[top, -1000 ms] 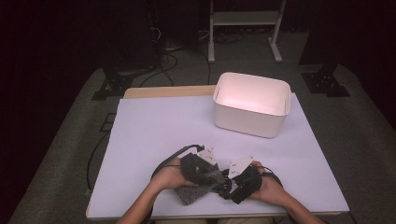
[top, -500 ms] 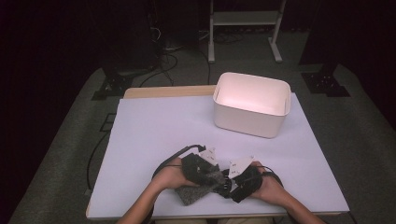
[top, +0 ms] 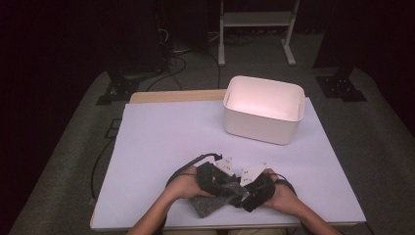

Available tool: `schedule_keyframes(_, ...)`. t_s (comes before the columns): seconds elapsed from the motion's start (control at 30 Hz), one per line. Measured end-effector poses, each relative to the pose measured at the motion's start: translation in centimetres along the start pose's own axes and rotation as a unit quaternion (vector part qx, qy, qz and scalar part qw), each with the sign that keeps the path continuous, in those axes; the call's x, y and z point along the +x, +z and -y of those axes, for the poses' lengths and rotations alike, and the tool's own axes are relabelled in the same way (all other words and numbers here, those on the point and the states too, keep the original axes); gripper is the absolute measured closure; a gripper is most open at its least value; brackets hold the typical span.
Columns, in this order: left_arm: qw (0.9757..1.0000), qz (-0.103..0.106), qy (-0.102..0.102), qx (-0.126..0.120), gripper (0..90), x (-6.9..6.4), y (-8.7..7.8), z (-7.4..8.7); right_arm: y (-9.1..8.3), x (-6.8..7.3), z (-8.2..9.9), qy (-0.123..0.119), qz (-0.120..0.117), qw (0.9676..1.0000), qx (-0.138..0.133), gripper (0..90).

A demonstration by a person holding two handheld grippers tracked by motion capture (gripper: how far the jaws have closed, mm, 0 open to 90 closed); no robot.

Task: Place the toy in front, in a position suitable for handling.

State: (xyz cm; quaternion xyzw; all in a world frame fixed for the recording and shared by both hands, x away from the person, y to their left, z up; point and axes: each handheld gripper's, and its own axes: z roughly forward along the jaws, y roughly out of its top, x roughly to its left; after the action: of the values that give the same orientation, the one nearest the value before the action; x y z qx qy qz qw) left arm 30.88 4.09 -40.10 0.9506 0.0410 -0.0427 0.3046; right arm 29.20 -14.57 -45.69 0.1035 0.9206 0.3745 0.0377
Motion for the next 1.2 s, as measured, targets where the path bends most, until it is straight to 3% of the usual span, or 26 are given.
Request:
schedule_keyframes(0.13,0.9998,-0.014,-0.002,0.010,76.8,0.0,-0.7,0.7,0.0,-0.1,0.0,0.000,-0.003,1.0000,0.000,23.2)
schedule_keyframes(0.23,0.9994,-0.027,-0.015,0.013,76.8,0.2,-1.7,1.8,0.0,-0.1,0.0,-0.004,-0.003,1.0000,-0.002,23.2)
schedule_keyframes(0.37,0.9978,-0.045,-0.047,0.012,76.8,0.8,-3.4,4.3,-0.2,-0.3,0.0,-0.009,-0.003,0.9999,-0.004,23.1)
schedule_keyframes(0.57,0.9958,-0.063,-0.067,0.006,76.7,1.2,-4.9,6.3,-0.1,-0.3,0.0,-0.005,-0.006,1.0000,-0.003,23.1)
schedule_keyframes(0.83,0.9938,-0.069,-0.088,-0.001,76.7,1.8,-5.5,7.3,-0.1,-0.3,0.0,-0.005,-0.007,1.0000,-0.003,23.1)
schedule_keyframes(1.2,0.9941,-0.068,-0.085,0.000,76.7,2.0,-5.5,6.8,0.0,-0.4,0.0,-0.011,-0.008,0.9999,0.002,23.1)
